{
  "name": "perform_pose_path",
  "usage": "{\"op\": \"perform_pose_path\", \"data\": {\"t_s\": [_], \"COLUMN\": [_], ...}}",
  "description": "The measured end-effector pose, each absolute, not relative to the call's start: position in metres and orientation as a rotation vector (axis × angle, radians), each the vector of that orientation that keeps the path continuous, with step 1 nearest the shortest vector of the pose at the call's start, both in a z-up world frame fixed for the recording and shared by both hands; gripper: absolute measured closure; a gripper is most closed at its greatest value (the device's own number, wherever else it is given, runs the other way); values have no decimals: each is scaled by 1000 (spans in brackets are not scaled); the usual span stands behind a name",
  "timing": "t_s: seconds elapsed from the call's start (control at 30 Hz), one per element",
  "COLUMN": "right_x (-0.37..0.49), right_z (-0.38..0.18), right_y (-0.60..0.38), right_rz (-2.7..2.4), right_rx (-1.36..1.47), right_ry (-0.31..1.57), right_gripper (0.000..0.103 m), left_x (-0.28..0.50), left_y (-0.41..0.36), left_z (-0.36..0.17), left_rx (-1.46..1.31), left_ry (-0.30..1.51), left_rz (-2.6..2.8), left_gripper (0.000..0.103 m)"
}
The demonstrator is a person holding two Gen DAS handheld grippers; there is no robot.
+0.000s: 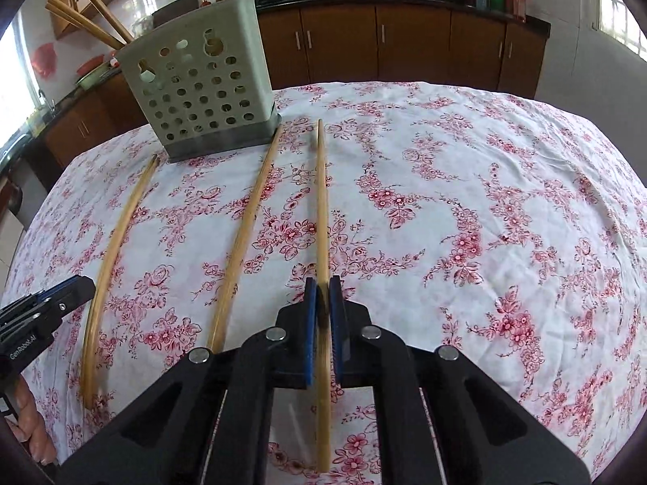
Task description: Organize utensils
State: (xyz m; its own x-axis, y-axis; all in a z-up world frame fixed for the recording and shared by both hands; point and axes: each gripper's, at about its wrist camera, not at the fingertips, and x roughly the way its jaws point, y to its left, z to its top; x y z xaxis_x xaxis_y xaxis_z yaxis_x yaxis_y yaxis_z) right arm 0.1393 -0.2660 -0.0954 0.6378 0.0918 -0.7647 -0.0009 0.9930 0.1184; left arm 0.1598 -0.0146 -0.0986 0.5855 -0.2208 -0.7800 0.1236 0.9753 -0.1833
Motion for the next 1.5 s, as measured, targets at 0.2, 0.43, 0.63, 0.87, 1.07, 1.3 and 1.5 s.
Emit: {"op": "perform_pose_path", "data": {"t_s": [0.2, 0.43, 0.63, 0.87, 1.07, 1.3, 1.5], "right_x": [140, 139, 156, 166, 167, 167, 167], "right_z": [-94, -94, -95, -95, -96, -96, -96], "right_y": [-265, -256, -275, -286, -284, -284, -285], "right_rz": [56, 89, 10, -17, -19, -16, -16], "right_rx": [85, 39, 59, 77, 71, 78, 77], "right_ry": [879, 865, 854, 854, 855, 855, 855], "right_gripper": [95, 94, 95, 95, 95, 95, 95], "left_x": [163, 176, 195, 207, 209, 205, 205], "left_y": [-24, -17, 30, 57, 58, 63, 64], "left_z": [-102, -103, -104, -104, -106, -108, -108], "left_rx": [-60, -28, -33, -71, -91, -101, -100], "left_ry": [927, 911, 910, 904, 903, 901, 901], "left_rz": [-195, -129, -8, 31, 22, 16, 16], "left_gripper": [83, 94, 94, 93, 93, 92, 92]}}
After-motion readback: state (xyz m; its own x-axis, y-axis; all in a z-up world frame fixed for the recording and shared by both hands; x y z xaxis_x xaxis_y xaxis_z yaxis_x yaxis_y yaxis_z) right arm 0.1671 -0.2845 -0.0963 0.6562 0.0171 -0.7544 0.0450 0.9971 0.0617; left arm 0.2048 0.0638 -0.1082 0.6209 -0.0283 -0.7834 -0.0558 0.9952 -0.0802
